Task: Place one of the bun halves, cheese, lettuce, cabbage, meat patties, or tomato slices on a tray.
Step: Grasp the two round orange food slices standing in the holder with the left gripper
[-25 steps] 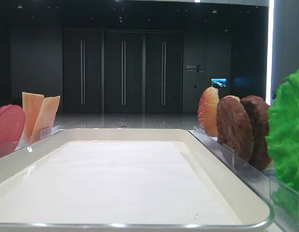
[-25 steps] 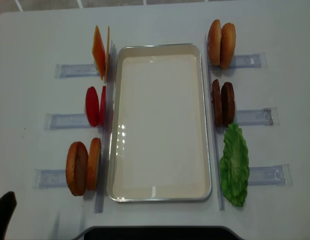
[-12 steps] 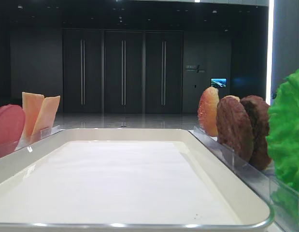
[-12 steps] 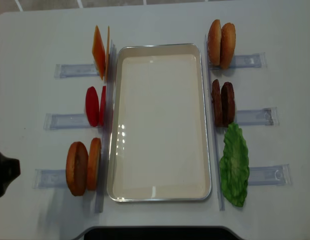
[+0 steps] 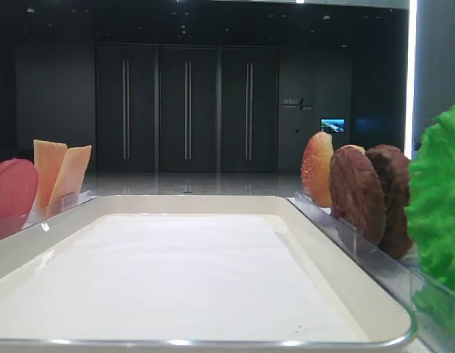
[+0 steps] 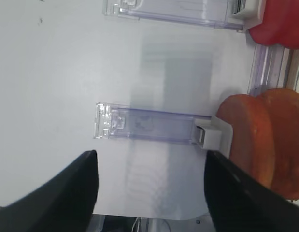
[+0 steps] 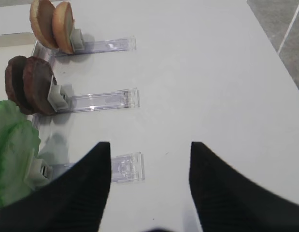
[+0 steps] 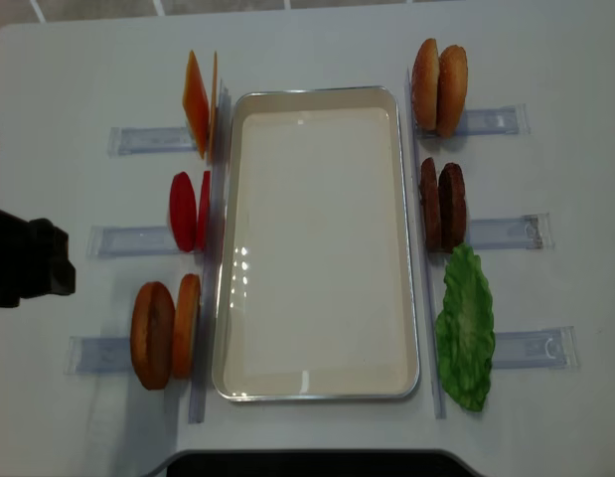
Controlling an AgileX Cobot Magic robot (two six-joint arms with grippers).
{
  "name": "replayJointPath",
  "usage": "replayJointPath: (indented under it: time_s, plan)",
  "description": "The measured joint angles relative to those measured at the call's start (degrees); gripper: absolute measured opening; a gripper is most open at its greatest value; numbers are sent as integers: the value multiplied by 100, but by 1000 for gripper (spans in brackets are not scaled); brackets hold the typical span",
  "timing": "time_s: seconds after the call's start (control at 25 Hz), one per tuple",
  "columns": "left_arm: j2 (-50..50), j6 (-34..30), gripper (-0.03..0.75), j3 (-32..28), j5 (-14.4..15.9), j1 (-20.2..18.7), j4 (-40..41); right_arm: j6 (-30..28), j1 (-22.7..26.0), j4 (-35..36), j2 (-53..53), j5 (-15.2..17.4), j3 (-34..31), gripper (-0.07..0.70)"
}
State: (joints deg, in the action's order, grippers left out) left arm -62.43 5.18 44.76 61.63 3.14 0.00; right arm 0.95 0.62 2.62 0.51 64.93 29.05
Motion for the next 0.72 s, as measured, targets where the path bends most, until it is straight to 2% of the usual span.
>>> replayJointPath:
  time_s: [0.24,0.36,0.48,0.72]
  plan:
    - [-149,0,517,35,-152,-8,-419,0,0,0,0,0,0,355]
    - [-154,39,517,35,-157,-223,-457,0,0,0,0,0,0,355]
    - [-154,412,517,35,-181,-865,-409,0,0,0,0,0,0,355]
    - [-154,1671,517,35,-307,-2367,-51,0,0,0,0,0,0,355]
